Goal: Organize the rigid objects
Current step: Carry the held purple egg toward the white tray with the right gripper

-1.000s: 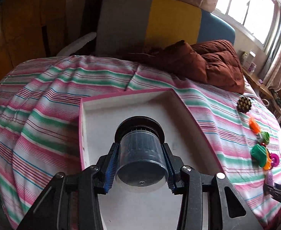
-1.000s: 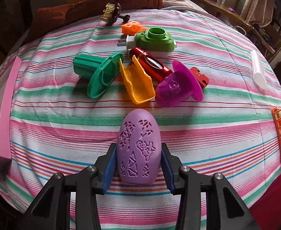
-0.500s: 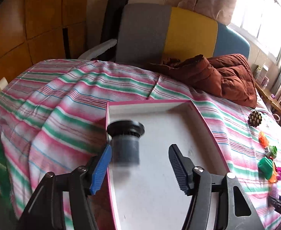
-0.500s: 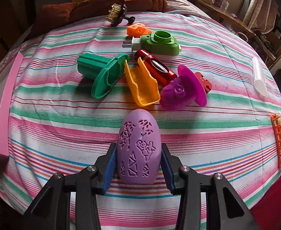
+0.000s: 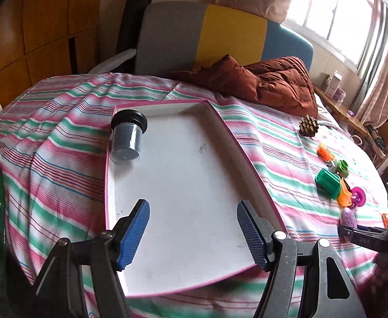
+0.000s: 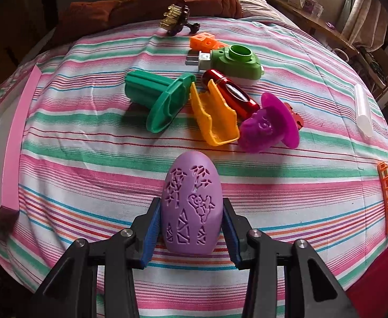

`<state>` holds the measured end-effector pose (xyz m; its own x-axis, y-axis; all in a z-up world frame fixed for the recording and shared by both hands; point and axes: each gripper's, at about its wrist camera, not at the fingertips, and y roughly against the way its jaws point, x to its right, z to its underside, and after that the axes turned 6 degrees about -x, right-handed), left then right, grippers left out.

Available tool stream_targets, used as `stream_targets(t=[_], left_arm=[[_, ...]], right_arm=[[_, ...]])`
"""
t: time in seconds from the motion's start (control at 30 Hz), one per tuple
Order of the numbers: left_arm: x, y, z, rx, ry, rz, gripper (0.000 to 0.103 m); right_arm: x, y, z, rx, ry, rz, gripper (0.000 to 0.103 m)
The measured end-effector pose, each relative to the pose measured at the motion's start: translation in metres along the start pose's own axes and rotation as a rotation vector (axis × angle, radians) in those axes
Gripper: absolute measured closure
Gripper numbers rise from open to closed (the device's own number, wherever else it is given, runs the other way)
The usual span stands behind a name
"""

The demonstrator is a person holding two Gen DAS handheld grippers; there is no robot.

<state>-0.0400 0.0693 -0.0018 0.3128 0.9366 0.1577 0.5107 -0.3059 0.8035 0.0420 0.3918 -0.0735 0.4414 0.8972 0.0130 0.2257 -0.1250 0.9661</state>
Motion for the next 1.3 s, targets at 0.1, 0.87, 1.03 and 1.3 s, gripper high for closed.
stream_targets(t=[0.1, 0.87, 1.03, 1.3], left_arm=[[0.001, 0.005, 0.005, -0.002, 0.002, 0.003, 0.031], [-0.017, 0.026, 0.021, 0.024, 0.029, -0.082, 0.024], [-0.026, 0.029, 0.023, 0.027, 0.046, -0.096, 0.024], [-0.038, 0.03, 0.024, 0.025, 0.081, -0.096, 0.024]], right_arm=[[-0.013, 0.001, 0.002, 0.003, 0.025, -0.011, 0.059], [-0.07, 0.005, 0.003, 0.084, 0.065, -0.086, 0.06], [-0.084, 0.008, 0.001, 0.097, 0.091, -0.129, 0.06], [-0.105, 0.027, -0.003, 0.149, 0.129, -0.179, 0.06]])
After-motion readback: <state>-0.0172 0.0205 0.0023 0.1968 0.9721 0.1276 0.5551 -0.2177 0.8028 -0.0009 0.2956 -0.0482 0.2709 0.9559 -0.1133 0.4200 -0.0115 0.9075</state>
